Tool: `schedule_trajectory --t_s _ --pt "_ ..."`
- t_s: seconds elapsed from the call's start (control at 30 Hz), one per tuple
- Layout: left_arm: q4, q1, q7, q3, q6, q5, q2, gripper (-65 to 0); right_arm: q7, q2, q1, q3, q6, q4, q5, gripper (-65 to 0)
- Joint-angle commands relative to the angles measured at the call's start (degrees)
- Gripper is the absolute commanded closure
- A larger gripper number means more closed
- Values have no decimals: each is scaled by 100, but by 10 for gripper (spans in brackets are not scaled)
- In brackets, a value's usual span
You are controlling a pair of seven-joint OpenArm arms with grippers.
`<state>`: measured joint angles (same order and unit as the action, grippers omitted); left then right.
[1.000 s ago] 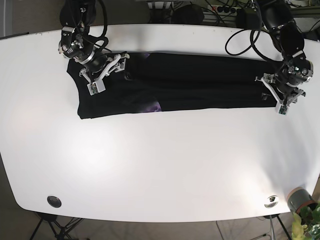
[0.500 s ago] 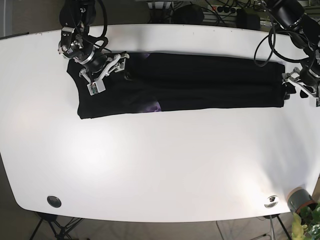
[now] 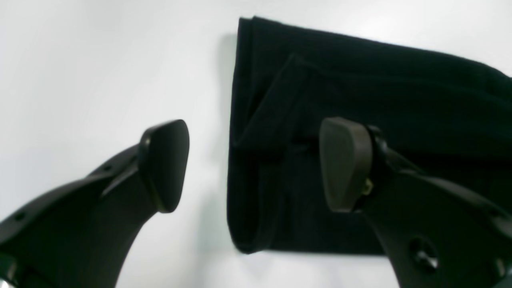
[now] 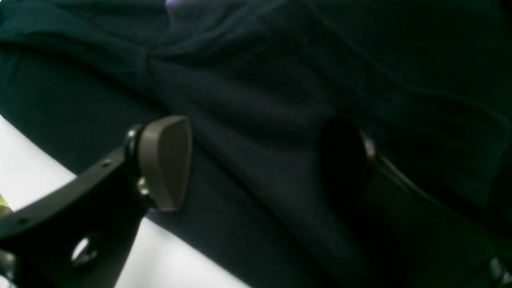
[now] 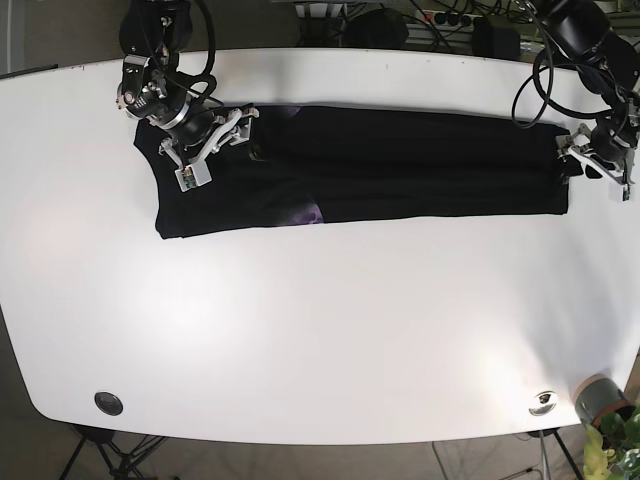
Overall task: Fold the T-shirt properly
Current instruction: 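Grasp the strip's end near the left gripper with the left gripper, then fold the held end with the left gripper toward the right gripper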
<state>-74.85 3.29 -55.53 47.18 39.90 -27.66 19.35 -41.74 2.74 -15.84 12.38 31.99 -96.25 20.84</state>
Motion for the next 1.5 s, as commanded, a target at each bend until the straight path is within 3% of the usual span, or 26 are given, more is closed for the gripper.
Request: schedule_trajectory --t_s 0.0,0.6,0.7,0.8,0.87,0.93,1.03,1.23,1.47 --pt "140 -70 71 7 10 -78 109 -485 -112 29 6 23 -21 -32 -58 -488" --pt "342 115 19 -564 10 -96 12 -475 -95 11 14 32 -21 -41 -49 -488" --pt "342 115 45 -546 10 -96 -41 -390 -95 11 14 23 -21 -41 -49 -488" --pt "342 115 54 -546 10 -78 -50 -221 -95 11 14 32 -21 -41 -49 -488" --pt "342 115 63 -546 10 -78 -50 -75 -95 11 14 32 -21 -41 -49 -488" --pt "333 106 63 -546 10 -78 -50 0 -95 11 14 32 -21 -41 -49 -488" --pt "157 106 63 -564 10 -78 -50 0 -95 11 14 32 -21 -41 -49 -488" --pt "-1698 590 63 -749 10 -60 -419 0 -95 11 6 32 -21 -41 -49 -488" --pt "-3473 1029 27 -1663 10 -52 -885 0 -95 11 6 23 -21 -41 -49 -488"
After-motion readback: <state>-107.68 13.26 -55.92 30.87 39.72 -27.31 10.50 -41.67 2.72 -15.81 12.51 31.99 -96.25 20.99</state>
